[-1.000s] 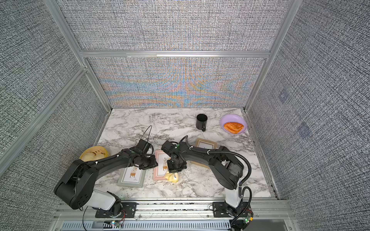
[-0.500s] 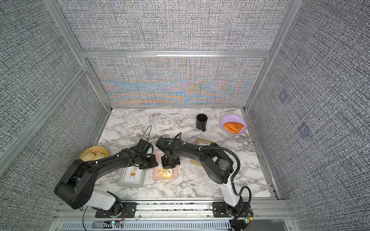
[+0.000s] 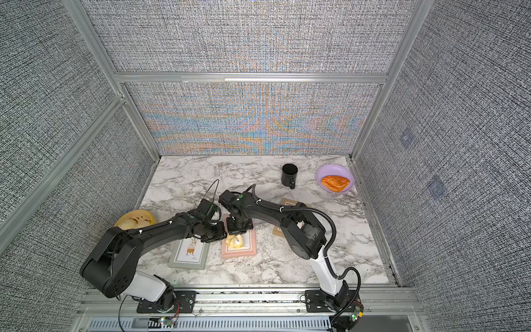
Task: Wipe the picture frame with a cloth
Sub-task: Wipe the dirt from the picture frame.
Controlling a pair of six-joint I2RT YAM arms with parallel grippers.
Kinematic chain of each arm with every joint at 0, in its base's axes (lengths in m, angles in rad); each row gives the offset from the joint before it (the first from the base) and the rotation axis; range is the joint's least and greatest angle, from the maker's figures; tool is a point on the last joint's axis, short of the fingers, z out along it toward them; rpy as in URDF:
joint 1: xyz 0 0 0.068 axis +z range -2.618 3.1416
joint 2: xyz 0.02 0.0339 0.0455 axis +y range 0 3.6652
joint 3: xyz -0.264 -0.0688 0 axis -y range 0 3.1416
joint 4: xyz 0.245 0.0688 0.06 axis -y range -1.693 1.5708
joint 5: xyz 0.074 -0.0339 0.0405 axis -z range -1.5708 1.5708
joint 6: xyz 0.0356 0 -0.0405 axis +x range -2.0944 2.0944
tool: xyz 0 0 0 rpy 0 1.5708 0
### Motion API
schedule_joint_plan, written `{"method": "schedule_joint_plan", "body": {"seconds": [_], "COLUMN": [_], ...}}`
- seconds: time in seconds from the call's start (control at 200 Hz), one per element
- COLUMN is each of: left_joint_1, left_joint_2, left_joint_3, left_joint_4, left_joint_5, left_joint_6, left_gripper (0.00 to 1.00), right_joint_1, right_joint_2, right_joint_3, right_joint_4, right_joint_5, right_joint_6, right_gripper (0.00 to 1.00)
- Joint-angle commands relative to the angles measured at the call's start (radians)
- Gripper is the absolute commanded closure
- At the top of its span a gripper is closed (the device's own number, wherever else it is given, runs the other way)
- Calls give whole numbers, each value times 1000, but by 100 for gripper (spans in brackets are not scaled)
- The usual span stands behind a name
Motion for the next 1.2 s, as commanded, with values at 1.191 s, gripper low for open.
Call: {"method": "schedule_joint_plan", "body": {"seconds": [1.191], "left_joint_1": [2], "left_joint_2": [20], "left_joint_3": [-4], "left_joint_4": [-67], "left_joint_5": [-77], "left_joint_6": [17], "left_gripper": [100], "right_joint_1": [-79], "right_joint_2": [-44], "right_joint_3": [-54], "right_joint_4": [-168], "right_joint_5": [103], "right_joint_6": [-66], "right_gripper": [100]}}
